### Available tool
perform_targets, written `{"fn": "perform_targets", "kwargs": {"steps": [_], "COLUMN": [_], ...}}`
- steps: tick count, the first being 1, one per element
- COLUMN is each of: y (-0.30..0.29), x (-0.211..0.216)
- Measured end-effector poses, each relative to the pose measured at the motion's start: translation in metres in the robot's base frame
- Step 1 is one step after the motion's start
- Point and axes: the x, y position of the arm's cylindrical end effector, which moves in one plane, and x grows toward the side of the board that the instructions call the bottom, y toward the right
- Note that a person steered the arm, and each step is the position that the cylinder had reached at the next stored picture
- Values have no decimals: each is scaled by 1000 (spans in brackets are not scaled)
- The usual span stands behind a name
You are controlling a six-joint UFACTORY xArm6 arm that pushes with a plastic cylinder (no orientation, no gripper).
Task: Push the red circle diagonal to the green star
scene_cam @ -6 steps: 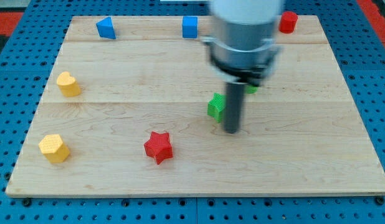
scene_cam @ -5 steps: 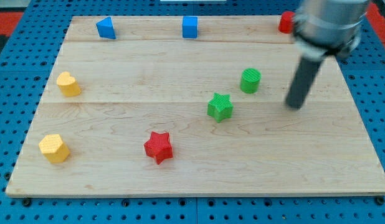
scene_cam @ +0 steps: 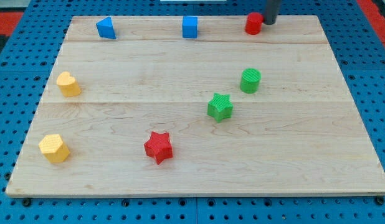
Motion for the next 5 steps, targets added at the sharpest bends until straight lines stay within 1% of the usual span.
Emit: {"fn": "perform_targets", "kwargs": {"steps": [1, 2, 3, 4, 5], "y": [-23, -36, -17, -27, -51], "x": [-18, 6, 48, 9, -18]}}
